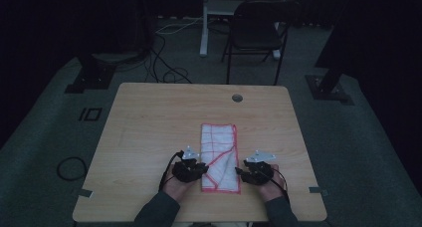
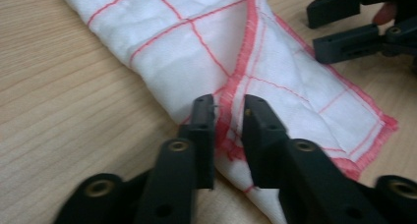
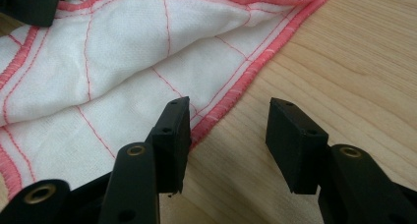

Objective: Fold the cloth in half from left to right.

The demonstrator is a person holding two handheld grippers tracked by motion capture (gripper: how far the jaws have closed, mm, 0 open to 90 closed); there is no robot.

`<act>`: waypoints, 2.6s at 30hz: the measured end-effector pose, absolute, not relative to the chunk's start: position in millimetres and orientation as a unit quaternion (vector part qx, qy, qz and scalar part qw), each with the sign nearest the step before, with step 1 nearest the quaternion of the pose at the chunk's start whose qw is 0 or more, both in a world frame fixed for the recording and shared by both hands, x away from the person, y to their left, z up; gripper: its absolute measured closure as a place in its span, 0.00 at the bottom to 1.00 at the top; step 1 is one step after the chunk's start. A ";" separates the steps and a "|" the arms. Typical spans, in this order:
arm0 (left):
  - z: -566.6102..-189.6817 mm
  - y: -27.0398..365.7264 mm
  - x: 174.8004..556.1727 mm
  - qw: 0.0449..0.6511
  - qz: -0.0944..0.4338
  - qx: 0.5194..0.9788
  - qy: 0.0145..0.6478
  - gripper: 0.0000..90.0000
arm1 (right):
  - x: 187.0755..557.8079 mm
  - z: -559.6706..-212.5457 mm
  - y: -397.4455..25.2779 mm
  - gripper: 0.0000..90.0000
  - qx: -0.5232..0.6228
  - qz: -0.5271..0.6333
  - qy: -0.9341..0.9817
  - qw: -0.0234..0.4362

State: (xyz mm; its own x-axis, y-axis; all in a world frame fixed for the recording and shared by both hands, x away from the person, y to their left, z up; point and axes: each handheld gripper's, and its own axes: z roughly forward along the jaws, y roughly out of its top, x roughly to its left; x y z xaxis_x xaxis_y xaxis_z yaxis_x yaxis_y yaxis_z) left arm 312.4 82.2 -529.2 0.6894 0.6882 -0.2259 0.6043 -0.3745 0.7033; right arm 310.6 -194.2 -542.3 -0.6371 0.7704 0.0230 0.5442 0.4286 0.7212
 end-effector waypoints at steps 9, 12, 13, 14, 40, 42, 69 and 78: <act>-517.7 74.7 308.9 0.415 0.039 0.832 0.367 0.97 | 312.0 -540.7 -199.1 0.58 0.403 0.359 0.826 0.163; -514.2 69.8 307.5 0.421 0.034 0.832 0.360 0.97 | 312.8 -539.9 -202.9 0.58 0.408 0.360 0.822 0.166; -513.3 67.8 306.9 0.423 0.032 0.832 0.357 0.97 | 312.9 -539.4 -204.3 0.58 0.411 0.361 0.820 0.166; -512.4 64.8 306.0 0.426 0.030 0.833 0.353 0.97 | 313.2 -538.9 -205.7 0.58 0.412 0.362 0.819 0.168; -511.1 18.7 288.9 0.439 -0.011 0.851 0.289 0.90 | 321.0 -528.4 -222.2 0.58 0.444 0.378 0.789 0.193; -508.9 20.4 288.2 0.444 -0.011 0.849 0.287 0.89 | 321.9 -526.5 -221.8 0.58 0.445 0.381 0.787 0.194; -506.5 89.2 319.9 0.462 0.073 0.814 0.344 0.78 | 351.1 -514.2 -197.4 0.61 0.446 0.417 0.767 0.199; -510.2 108.8 343.3 0.456 0.102 0.803 0.371 0.75 | 366.6 -518.4 -189.1 0.65 0.457 0.411 0.766 0.190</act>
State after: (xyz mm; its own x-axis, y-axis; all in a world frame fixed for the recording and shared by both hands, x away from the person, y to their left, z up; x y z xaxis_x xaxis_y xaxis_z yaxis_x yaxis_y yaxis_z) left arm 343.3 108.8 -510.2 0.7039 0.6887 -0.1740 0.5022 -0.3092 0.8076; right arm 366.6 -189.1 -518.4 -0.5110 0.8554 0.0840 0.5437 0.2461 0.8024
